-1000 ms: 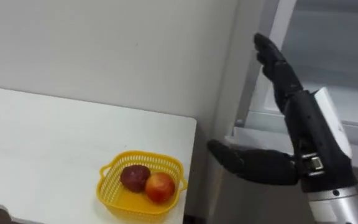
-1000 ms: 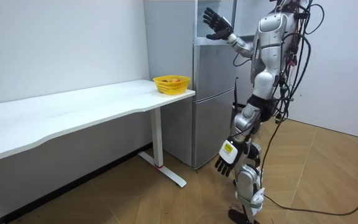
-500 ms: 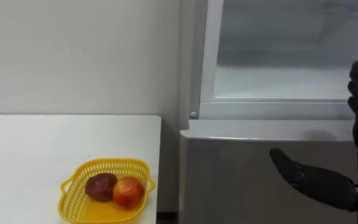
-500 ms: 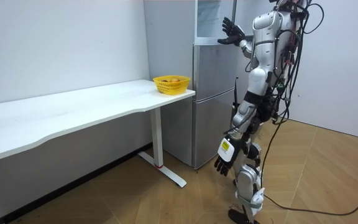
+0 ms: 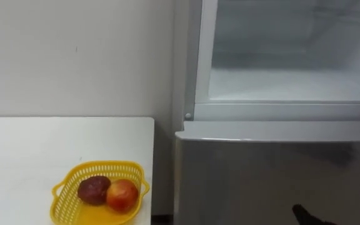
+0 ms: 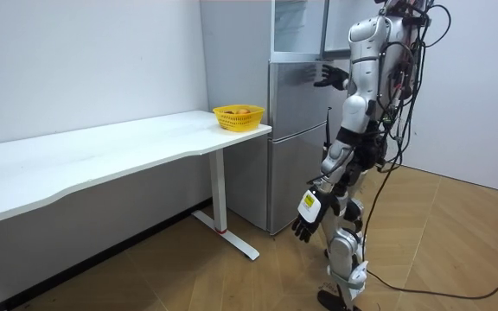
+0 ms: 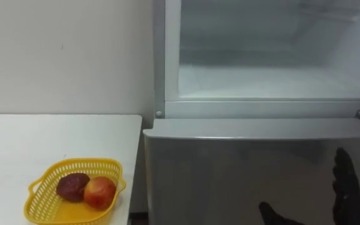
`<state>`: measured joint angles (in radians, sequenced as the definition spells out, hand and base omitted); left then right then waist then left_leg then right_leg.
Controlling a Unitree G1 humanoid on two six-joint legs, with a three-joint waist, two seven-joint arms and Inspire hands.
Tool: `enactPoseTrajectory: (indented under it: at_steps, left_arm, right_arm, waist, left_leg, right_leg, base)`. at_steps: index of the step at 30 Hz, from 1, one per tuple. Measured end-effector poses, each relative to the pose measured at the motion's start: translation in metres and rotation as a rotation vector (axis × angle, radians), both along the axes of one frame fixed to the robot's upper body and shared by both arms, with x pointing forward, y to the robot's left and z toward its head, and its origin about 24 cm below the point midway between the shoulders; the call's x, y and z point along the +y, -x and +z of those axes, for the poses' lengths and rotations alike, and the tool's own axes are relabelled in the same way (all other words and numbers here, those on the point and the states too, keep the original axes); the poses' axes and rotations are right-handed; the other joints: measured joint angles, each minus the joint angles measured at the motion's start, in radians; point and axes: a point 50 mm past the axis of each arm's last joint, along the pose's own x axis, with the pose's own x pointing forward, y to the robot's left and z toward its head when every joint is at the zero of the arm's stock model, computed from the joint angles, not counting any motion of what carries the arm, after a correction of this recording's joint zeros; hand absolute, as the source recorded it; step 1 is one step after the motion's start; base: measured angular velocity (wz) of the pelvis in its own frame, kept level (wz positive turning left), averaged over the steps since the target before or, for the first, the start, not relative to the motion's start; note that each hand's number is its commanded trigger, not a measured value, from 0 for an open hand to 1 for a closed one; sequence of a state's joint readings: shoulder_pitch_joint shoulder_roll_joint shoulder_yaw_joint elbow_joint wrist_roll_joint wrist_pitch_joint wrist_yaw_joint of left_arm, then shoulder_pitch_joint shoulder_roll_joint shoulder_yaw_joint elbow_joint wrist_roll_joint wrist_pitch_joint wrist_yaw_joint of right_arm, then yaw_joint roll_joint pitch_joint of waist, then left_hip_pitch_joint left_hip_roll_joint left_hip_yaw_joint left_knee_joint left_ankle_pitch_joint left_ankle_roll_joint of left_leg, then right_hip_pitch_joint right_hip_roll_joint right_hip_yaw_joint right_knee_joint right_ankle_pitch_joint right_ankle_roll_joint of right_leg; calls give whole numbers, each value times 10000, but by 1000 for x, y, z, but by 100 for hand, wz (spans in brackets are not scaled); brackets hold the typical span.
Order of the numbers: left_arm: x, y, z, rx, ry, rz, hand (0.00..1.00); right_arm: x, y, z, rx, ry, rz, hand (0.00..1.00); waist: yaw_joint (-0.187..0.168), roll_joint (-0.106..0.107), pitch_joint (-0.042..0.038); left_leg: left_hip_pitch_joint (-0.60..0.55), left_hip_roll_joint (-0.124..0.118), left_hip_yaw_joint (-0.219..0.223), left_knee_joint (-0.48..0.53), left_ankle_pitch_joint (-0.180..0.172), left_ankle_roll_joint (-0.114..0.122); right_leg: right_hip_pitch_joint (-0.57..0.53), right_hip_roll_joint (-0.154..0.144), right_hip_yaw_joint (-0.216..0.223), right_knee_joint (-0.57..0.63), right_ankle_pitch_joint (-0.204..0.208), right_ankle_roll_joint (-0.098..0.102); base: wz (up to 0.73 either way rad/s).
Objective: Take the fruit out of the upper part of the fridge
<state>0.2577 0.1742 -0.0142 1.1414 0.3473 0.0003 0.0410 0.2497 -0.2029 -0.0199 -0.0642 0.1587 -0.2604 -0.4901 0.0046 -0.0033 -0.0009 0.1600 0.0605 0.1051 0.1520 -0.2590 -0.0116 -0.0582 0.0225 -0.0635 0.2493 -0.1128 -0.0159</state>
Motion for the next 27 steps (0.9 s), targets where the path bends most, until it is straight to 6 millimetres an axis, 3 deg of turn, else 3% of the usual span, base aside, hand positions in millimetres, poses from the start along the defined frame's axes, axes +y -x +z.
enactPoseTrajectory:
  at_steps: [4,9,11,18,27]
  left_arm:
    - [-1,0,0,-157,-71,434,0]
    - [0,2,1,-229,-246,475,0]
    - [0,1,1,-306,-275,608,0]
    - [1,6,4,-671,-214,1281,0]
    - [10,5,8,-1146,-364,1729,0]
  right_arm:
    - [-7,8,-23,644,-1758,-921,0]
    - [-20,26,-55,1718,-3556,-2697,0]
    - [-25,32,-63,1841,-4463,-3411,0]
    - [-62,66,-86,1773,-7715,-7503,0]
    - [-102,99,-73,-337,-9506,-12062,0]
  waist:
    - [-174,66,15]
    - [-567,198,-76]
    - [-616,275,-65]
    - [-923,172,-36]
    - [-1172,-120,-12]
  left_leg:
    - [-26,-4,-2,8,-8,7]
    - [-146,-16,3,22,-13,21]
    - [-140,-32,24,31,-12,23]
    - [-89,-61,25,87,-12,22]
    - [-168,-64,33,91,-13,20]
  right_leg:
    - [-10,4,40,-21,-7,11]
    - [-115,-15,2,-51,20,24]
    - [-138,-13,61,-29,4,34]
    - [-131,-26,155,65,-175,75]
    - [-337,-21,191,279,-314,62]
  base:
    - [-2]
    - [-1]
    - [-9]
    - [0]
    - [0]
